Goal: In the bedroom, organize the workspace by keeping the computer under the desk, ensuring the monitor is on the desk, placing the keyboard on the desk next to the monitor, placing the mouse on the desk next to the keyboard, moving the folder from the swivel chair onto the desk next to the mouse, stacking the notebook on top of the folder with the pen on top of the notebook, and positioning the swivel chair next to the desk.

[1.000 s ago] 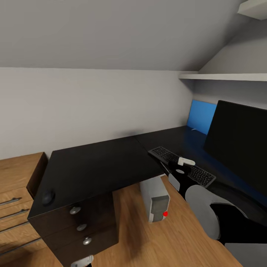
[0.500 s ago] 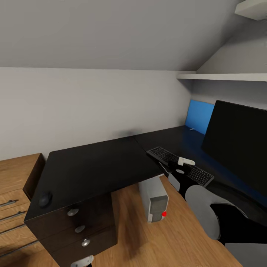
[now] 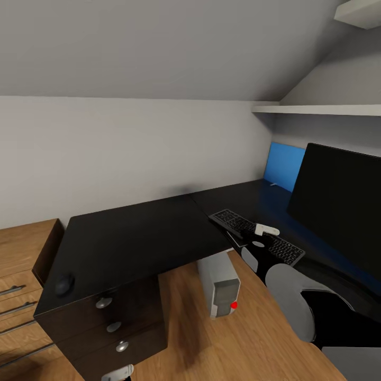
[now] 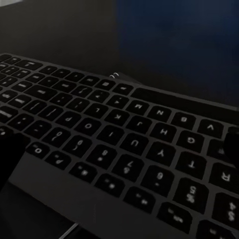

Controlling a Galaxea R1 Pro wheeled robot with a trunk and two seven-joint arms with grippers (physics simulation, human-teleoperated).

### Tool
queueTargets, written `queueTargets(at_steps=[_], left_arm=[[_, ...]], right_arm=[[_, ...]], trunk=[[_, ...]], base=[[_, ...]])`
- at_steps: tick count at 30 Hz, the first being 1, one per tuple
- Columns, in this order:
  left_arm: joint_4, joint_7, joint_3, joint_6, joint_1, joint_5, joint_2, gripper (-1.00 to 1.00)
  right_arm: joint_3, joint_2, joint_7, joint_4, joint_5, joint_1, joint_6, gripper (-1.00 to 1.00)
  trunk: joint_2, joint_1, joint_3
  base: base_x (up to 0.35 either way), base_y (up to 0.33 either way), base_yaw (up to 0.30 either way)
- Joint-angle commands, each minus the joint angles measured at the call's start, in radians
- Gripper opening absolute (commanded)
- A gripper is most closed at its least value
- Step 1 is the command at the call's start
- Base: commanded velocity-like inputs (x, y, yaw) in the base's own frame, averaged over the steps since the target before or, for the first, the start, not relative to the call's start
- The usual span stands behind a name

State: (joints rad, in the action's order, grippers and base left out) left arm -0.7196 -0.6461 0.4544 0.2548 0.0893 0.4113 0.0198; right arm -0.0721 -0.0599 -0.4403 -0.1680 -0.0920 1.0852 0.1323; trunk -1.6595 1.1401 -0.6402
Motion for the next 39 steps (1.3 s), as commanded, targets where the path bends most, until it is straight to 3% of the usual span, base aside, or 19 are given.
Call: queueTargets(at_steps=[1, 22, 24, 31, 39], left_arm=[[0.000, -0.006, 0.008, 0.006, 0.001, 0.011, 0.002, 1.00], [0.024, -0.006, 0.010, 0.002, 0.001, 0.011, 0.002, 1.00], [0.024, -0.006, 0.010, 0.001, 0.001, 0.011, 0.002, 1.00], [0.028, -0.006, 0.014, 0.001, 0.001, 0.010, 0.000, 1.00], [0.051, -0.006, 0.019, 0.001, 0.001, 0.009, 0.000, 1.00]], right_arm=[[-0.007, 0.000, 0.003, 0.001, -0.008, 0.001, 0.010, 1.00], [-0.008, 0.002, 0.004, -0.002, 0.014, 0.001, 0.012, 1.00], [-0.008, 0.006, 0.010, -0.002, 0.013, 0.001, 0.013, 1.00], [-0.011, 0.059, 0.131, -0.001, 0.004, 0.001, 0.018, 1.00], [-0.016, 0.069, 0.149, -0.001, 0.002, 0.001, 0.017, 1.00]], trunk=[[-0.001, 0.000, -0.001], [-0.001, 0.000, -0.001], [-0.001, 0.000, -0.001], [-0.001, 0.000, -0.001], [-0.001, 0.000, -0.001]], base=[[0.000, 0.000, 0.000], [0.000, 0.000, -0.004], [0.000, 0.000, 0.000], [0.153, 0.000, 0.000], [0.022, 0.000, 0.000]])
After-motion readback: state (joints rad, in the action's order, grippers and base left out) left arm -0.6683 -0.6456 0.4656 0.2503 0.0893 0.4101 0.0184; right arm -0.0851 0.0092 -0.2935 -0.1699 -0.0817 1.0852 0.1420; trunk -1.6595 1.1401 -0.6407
